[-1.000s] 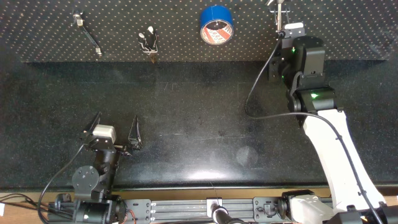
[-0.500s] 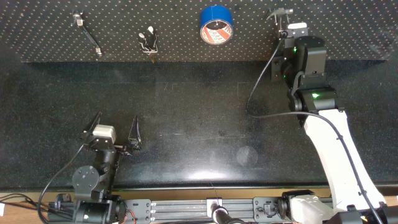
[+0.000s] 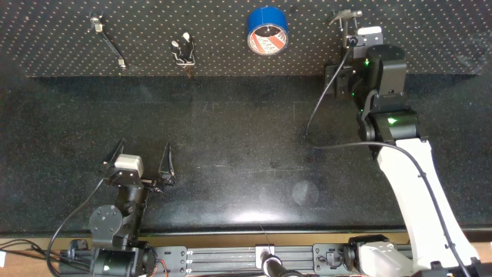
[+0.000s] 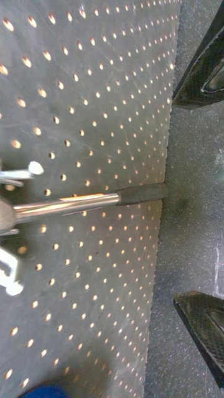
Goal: Place Tools Onto Pegboard
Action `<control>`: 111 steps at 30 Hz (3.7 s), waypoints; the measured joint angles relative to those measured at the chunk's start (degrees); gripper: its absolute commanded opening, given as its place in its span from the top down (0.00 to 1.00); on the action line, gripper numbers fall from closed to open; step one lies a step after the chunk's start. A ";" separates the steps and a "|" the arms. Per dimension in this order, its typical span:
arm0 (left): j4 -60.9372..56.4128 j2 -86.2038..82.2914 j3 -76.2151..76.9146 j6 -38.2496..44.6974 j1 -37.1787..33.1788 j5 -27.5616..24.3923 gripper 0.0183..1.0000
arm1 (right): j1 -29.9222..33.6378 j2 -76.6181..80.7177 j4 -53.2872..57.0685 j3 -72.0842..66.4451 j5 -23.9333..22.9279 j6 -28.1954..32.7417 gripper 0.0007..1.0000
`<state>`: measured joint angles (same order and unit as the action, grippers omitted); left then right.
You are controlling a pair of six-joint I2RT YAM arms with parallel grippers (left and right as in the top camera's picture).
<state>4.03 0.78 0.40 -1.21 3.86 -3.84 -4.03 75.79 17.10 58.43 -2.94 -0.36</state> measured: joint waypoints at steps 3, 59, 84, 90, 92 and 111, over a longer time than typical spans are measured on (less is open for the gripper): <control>0.00 0.00 0.00 0.00 0.00 0.00 0.00 | 0.00 -1.46 0.02 0.00 0.00 0.00 0.04; 0.00 0.00 0.00 -0.02 0.00 0.00 0.01 | 13.84 -69.64 -18.34 -58.10 11.32 -1.53 0.04; 0.00 0.00 0.00 -0.02 0.00 0.00 0.00 | 4.37 -75.06 -13.62 -58.07 8.13 -6.29 0.04; 0.00 0.00 0.00 -0.02 0.00 0.00 0.00 | 3.52 -75.06 -13.40 -58.07 5.01 -6.27 0.04; 0.00 0.00 0.00 -0.02 0.00 0.00 0.00 | 3.52 -75.06 -13.40 -58.07 4.52 -6.27 0.04; 0.00 0.00 0.00 -0.02 0.00 0.00 0.00 | 3.52 -75.06 -13.38 -58.07 4.50 -6.27 0.04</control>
<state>4.03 0.78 0.40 -1.23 3.86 -3.84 -0.51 0.73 3.73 0.36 1.56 -6.63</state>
